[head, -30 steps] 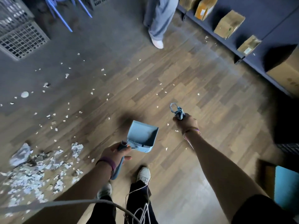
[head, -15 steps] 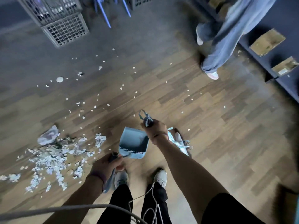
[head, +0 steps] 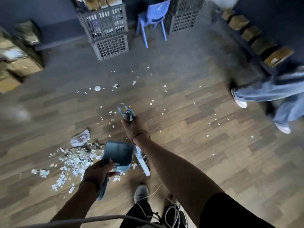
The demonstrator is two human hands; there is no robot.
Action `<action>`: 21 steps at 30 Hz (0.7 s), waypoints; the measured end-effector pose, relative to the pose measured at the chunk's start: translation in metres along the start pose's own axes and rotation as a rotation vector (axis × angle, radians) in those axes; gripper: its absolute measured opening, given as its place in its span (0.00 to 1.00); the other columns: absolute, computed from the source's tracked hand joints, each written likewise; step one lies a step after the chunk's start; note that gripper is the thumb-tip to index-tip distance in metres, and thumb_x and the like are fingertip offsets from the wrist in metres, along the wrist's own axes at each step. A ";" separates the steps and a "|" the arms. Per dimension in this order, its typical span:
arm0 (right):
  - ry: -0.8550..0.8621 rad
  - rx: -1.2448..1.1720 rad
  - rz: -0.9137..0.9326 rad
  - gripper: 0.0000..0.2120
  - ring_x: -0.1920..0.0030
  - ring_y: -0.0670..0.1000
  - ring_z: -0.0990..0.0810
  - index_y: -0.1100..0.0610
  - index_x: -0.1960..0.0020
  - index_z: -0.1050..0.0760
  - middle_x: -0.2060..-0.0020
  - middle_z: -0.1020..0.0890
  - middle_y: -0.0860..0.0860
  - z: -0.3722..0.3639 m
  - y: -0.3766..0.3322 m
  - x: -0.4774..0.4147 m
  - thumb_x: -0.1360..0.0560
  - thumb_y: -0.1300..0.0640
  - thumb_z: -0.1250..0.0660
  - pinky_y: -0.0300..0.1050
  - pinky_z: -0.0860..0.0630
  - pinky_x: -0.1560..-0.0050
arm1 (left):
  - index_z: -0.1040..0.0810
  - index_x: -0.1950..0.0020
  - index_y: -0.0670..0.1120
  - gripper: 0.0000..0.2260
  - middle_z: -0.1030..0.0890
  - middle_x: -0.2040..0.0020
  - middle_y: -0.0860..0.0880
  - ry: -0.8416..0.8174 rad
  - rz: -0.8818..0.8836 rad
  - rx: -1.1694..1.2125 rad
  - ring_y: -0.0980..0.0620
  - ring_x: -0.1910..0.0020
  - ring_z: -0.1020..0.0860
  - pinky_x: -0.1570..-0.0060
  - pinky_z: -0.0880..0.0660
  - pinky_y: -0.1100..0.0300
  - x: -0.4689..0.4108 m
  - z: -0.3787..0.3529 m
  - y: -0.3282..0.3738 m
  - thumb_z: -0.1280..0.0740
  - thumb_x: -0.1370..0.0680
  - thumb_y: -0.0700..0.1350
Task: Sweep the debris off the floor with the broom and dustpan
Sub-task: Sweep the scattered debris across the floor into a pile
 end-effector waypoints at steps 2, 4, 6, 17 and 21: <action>-0.023 -0.011 0.027 0.19 0.51 0.58 0.18 0.58 0.48 0.20 0.54 0.16 0.58 0.009 0.003 -0.002 0.28 0.43 0.34 0.54 0.21 0.48 | 0.27 0.38 0.32 0.15 0.22 0.49 0.39 -0.010 -0.004 0.024 0.54 0.78 0.20 0.77 0.24 0.66 -0.001 0.000 0.005 0.36 0.25 0.30; -0.031 -0.033 0.018 0.17 0.53 0.56 0.17 0.59 0.50 0.20 0.57 0.16 0.57 0.023 0.010 0.001 0.30 0.47 0.32 0.56 0.20 0.49 | 0.27 0.39 0.32 0.14 0.23 0.49 0.40 -0.039 -0.010 0.025 0.54 0.79 0.21 0.80 0.25 0.65 0.006 -0.007 0.014 0.37 0.24 0.30; 0.015 -0.056 0.006 0.13 0.52 0.58 0.18 0.60 0.51 0.19 0.57 0.16 0.58 0.048 0.009 0.014 0.29 0.51 0.31 0.52 0.21 0.49 | 0.26 0.41 0.34 0.11 0.23 0.51 0.42 -0.077 -0.012 0.021 0.53 0.78 0.21 0.81 0.26 0.66 0.012 -0.021 0.024 0.37 0.24 0.30; 0.370 -0.223 -0.093 0.10 0.68 0.51 0.25 0.49 0.70 0.26 0.73 0.25 0.47 0.226 0.128 0.029 0.42 0.47 0.27 0.54 0.21 0.60 | 0.27 0.52 0.41 0.03 0.24 0.54 0.39 -0.280 -0.009 -0.075 0.49 0.77 0.21 0.85 0.30 0.68 0.035 -0.169 0.058 0.38 0.22 0.34; 0.486 -0.174 -0.064 0.14 0.66 0.53 0.23 0.52 0.60 0.20 0.66 0.17 0.55 0.310 0.182 0.029 0.44 0.48 0.33 0.59 0.20 0.61 | 0.29 0.61 0.41 0.09 0.27 0.56 0.41 -0.357 -0.051 -0.076 0.51 0.80 0.22 0.82 0.28 0.67 0.045 -0.249 0.056 0.40 0.22 0.31</action>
Point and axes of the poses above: each hand's wrist, its own x-axis away from the middle knuckle, its own z-axis out of the back of the hand, y = z × x, the point moved 2 cm from there along -x, towards the middle knuckle
